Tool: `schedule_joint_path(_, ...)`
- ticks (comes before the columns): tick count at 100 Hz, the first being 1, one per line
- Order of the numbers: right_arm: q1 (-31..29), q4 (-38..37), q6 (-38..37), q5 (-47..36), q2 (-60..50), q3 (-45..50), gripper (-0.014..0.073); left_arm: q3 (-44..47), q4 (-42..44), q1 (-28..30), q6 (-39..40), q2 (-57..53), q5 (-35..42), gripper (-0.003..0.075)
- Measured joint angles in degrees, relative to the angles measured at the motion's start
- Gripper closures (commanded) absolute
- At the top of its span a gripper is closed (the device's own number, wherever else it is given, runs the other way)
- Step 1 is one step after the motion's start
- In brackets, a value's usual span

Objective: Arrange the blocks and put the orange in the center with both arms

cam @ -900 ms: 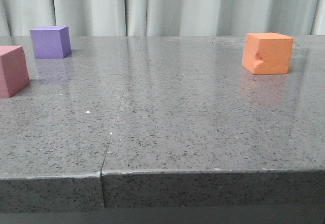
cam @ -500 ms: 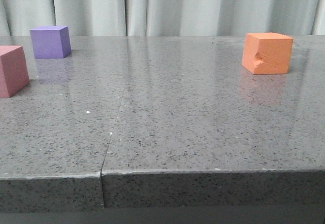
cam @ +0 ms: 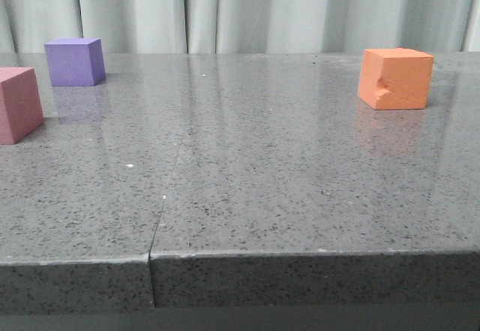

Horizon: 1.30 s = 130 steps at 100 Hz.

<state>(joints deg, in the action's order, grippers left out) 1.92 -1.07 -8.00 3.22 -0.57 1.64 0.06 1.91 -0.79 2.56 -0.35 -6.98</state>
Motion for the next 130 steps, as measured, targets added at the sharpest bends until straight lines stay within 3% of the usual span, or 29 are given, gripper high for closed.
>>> schedule_joint_path(17,0.0,0.0,0.0,1.9,0.0,-1.5,0.0578,0.0,0.0,0.0,0.0,0.0,0.0,0.0741)
schedule_joint_path(41,0.0,0.0,0.0,10.9,2.1,-11.3,0.0578,0.0,0.0,0.0,0.0,0.0,0.1,0.0741)
schedule_joint_path(65,0.0,0.0,0.0,21.5,12.8,-22.6,0.0578,0.0,0.0,0.0,0.0,0.0,0.1,0.0741)
schedule_joint_path(93,0.0,0.0,0.0,27.2,28.0,-36.0,0.0551,0.0,0.0,0.0,0.0,0.0,0.1,0.0741)
schedule_joint_path(105,0.0,0.0,0.0,30.0,34.9,-41.6,0.0428,0.0,0.0,0.0,0.0,0.0,0.1,0.0741)
schedule_joint_path(124,0.0,2.2,0.0,33.5,45.5,-49.4,0.0014,0.0,0.0,0.0,0.0,0.0,0.1,0.0741)
schedule_joint_path(130,0.0,3.0,0.0,34.4,48.8,-51.8,-0.0077,0.0,0.0,0.0,0.0,0.0,0.1,0.0741)
